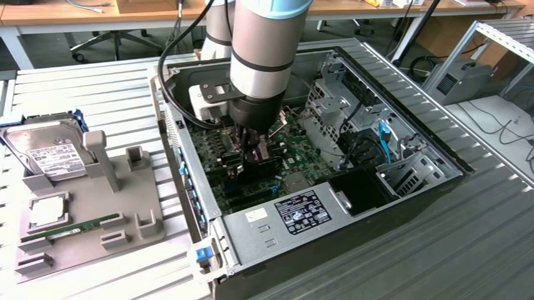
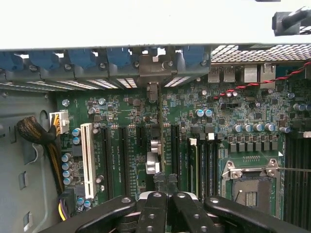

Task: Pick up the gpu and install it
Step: 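Press down on the gpu until it lock into place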

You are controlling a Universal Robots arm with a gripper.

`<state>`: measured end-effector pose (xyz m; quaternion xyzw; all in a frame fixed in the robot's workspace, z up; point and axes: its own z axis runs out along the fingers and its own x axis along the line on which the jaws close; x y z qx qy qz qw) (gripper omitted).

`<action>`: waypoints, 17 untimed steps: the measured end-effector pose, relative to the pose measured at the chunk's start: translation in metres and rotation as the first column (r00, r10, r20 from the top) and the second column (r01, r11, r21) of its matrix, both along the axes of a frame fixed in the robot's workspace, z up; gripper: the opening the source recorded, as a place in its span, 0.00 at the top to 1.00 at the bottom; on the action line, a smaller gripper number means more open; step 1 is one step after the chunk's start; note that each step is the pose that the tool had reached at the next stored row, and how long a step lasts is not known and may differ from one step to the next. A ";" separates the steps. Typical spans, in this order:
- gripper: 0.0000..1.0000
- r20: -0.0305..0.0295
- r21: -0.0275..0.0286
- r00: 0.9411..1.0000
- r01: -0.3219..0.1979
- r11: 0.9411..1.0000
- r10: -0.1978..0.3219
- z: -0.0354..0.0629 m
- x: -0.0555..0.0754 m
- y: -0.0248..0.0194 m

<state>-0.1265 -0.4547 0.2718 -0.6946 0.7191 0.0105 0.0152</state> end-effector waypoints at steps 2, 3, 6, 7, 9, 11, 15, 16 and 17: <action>0.89 0.000 0.000 1.000 0.000 1.000 0.000 -0.0001 0.000 0.0000; 0.89 0.000 0.000 1.000 0.000 1.000 0.000 -0.0003 0.000 0.0000; 0.89 0.000 0.000 1.000 0.000 1.000 0.000 -0.0005 0.000 0.0000; 0.89 0.000 0.000 1.000 0.000 1.000 0.000 -0.0006 0.000 0.0000; 0.89 0.000 0.000 1.000 0.000 1.000 0.000 -0.0002 0.000 0.0000; 0.89 0.000 0.001 1.000 0.000 1.000 0.000 0.0018 0.000 0.0001; 0.89 0.000 -0.002 1.000 0.000 1.000 0.000 0.0080 0.000 0.0000; 0.89 0.000 -0.002 1.000 0.000 1.000 0.000 0.0090 0.000 0.0000; 0.89 0.000 -0.002 1.000 0.000 1.000 0.000 0.0096 0.001 0.0000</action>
